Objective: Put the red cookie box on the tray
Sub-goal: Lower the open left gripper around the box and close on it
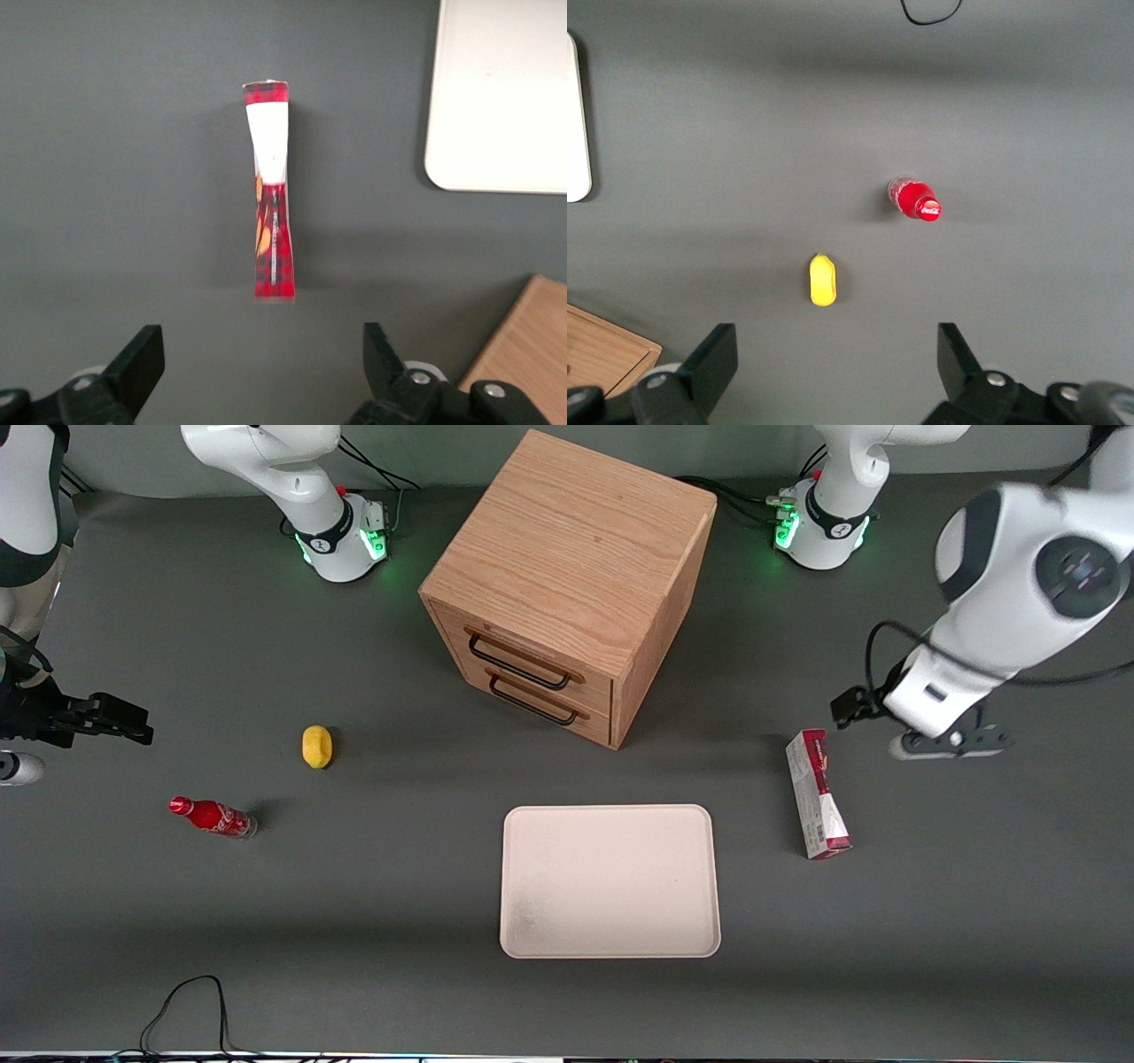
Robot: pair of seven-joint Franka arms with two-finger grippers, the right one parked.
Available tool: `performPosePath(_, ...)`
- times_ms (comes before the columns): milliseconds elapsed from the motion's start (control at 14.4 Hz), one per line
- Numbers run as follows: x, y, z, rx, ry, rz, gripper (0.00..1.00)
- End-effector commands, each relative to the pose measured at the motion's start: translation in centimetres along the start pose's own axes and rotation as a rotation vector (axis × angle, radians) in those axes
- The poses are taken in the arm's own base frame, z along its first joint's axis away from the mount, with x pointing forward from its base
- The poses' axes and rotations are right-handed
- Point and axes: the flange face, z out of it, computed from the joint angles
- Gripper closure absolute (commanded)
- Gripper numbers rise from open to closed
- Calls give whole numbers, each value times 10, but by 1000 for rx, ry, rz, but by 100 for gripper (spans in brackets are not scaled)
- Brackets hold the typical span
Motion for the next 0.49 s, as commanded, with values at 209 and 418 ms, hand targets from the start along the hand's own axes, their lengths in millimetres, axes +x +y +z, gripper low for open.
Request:
performPosePath(209, 7, -3, 105, -2, 23, 5, 0)
performPosePath(418, 17, -3, 148, -5, 36, 1, 0)
